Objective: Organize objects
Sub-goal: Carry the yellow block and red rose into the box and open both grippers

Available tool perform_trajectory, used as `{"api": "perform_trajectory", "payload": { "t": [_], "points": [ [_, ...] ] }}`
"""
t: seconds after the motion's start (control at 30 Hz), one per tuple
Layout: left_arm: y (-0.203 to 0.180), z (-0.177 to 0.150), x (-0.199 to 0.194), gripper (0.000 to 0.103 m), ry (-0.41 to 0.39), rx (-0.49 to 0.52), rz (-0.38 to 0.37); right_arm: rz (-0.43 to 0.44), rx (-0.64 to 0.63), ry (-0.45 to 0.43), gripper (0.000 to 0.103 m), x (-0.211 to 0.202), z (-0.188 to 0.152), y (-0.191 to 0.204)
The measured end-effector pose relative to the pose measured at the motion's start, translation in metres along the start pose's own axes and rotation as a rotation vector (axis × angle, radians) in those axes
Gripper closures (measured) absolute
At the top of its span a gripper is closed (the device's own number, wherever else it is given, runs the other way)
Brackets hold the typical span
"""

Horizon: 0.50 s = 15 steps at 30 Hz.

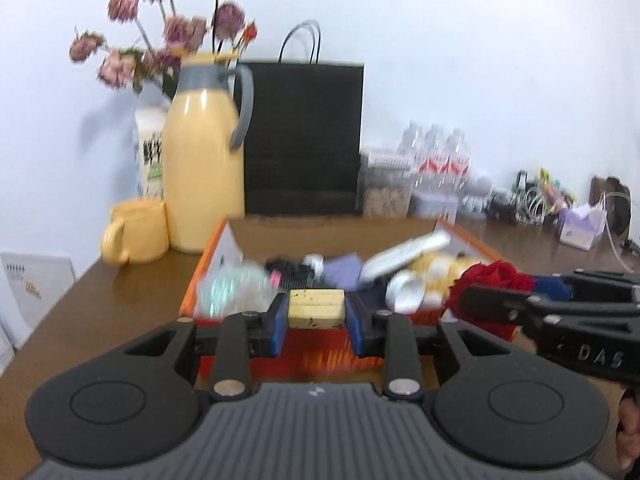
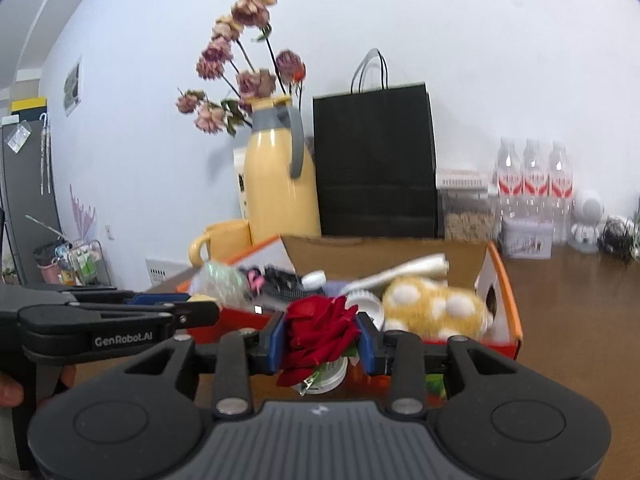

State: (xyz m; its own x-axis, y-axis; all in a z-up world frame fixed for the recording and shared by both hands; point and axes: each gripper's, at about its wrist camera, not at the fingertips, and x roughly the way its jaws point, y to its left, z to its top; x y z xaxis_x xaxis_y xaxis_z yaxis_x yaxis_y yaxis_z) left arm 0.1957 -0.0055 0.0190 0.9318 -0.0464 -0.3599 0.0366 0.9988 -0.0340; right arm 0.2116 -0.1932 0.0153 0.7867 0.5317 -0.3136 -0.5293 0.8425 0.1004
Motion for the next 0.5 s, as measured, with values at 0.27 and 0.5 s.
{"api": "perform_trajectory", "payload": {
  "t": [0.27, 0.5],
  "points": [
    [0.0, 0.044, 0.019, 0.072, -0.077, -0.014, 0.005, -0.026, -0.041, -0.074, 0.068, 0.014, 0.043, 0.0],
    [0.005, 0.067, 0.052, 0.072, -0.096, -0.035, 0.03, -0.063, -0.067, -0.071, 0.068, 0.052, 0.068, -0.004]
  ]
}}
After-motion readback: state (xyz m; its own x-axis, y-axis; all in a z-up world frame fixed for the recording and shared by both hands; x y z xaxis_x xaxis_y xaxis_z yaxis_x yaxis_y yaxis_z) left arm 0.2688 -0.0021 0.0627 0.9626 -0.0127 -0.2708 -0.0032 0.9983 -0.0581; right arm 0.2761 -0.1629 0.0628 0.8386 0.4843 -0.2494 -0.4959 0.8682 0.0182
